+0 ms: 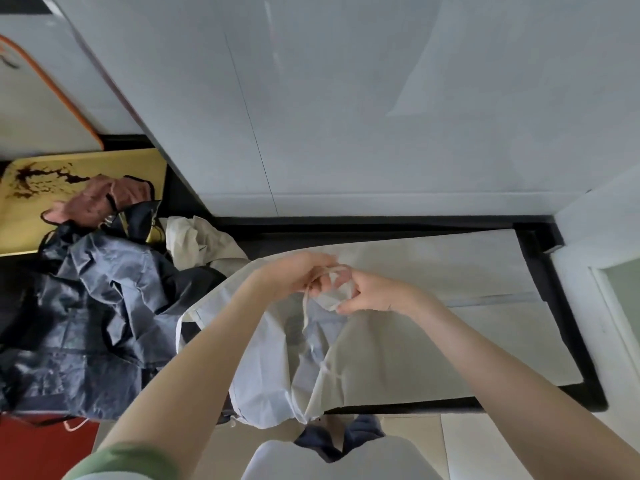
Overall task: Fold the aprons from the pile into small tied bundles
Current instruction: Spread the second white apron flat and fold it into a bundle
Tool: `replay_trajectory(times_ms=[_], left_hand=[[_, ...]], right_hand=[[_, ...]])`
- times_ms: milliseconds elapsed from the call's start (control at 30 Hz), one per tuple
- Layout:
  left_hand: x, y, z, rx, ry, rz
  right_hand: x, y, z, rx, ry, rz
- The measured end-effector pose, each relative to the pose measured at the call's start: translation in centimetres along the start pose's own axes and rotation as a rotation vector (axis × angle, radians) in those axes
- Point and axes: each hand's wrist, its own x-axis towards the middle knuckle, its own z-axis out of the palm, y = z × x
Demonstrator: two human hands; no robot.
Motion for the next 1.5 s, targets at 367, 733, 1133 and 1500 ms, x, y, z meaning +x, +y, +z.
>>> replay_trajectory(times_ms=[367,733,1133,1500], left_hand=[[3.2,-3.0,3.2,0.242,0.550,0.131],[7.1,-7.1,3.5,0.993,0.239,-0.087],[0.4,-9.3,2.0,0.239,0.381,-0.155],[-9.0,-22.1,2.3,-0.314,0.155,-0.647]], right_hand=[[0.3,-2.7,-4.9,0.253,0.493,0.034],[0.5,3.9,-5.3,0.447,1.071,0.155],[-0.5,3.6,7.7,-0.784,0.053,-0.445],[-1.2,2.5,11.3,-0.858,-0.152,-0.712]])
